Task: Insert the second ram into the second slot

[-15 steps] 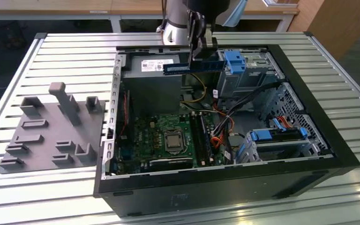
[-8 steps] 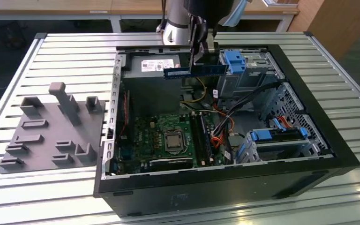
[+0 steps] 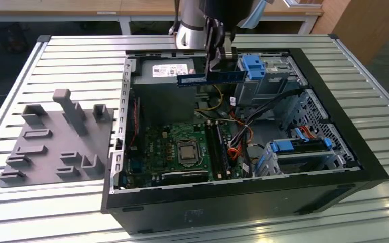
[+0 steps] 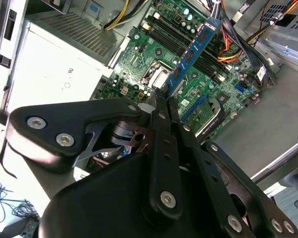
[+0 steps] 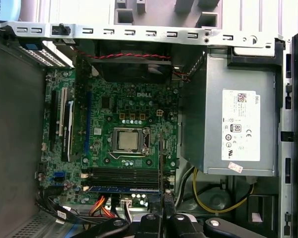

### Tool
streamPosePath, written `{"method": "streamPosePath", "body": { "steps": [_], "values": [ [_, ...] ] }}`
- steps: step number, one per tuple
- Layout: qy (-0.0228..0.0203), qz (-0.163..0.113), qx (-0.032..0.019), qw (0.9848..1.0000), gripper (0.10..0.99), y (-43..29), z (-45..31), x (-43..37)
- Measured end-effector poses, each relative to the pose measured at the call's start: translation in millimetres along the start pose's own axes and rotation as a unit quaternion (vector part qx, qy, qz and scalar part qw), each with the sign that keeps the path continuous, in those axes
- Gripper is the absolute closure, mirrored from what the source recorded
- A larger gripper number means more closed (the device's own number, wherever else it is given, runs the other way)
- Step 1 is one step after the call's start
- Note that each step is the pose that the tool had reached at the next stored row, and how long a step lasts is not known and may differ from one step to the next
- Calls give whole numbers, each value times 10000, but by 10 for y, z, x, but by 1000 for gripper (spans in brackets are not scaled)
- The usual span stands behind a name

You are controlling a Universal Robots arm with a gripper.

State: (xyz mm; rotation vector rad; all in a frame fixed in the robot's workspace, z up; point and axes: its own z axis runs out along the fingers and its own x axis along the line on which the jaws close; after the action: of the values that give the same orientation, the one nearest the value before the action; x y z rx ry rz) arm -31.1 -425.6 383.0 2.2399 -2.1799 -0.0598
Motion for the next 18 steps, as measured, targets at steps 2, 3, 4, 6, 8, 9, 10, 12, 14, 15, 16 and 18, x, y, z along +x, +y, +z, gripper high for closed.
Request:
{"method": "streamPosePath", "body": {
  "steps": [2,3,4,6,8,9,10,12,14,15,16,18],
  "values": [
    [0,0,0,10000,953,0,0,14],
    [-1,0,0,10000,953,1,0,22],
    [-1,0,0,10000,953,1,0,30],
    [-1,0,0,10000,953,1,0,48],
    [0,0,0,10000,953,2,-1,69],
    [-1,0,0,10000,953,2,-1,80],
    [0,0,0,10000,953,2,-1,88],
    [0,1,0,10000,953,3,-1,96],
    [-1,2,0,10000,953,3,-1,103],
    [-1,5,0,10000,953,3,-1,104],
    [0,8,0,10000,953,3,-1,106],
    [0,17,0,10000,953,3,-2,107]
  ]
}}
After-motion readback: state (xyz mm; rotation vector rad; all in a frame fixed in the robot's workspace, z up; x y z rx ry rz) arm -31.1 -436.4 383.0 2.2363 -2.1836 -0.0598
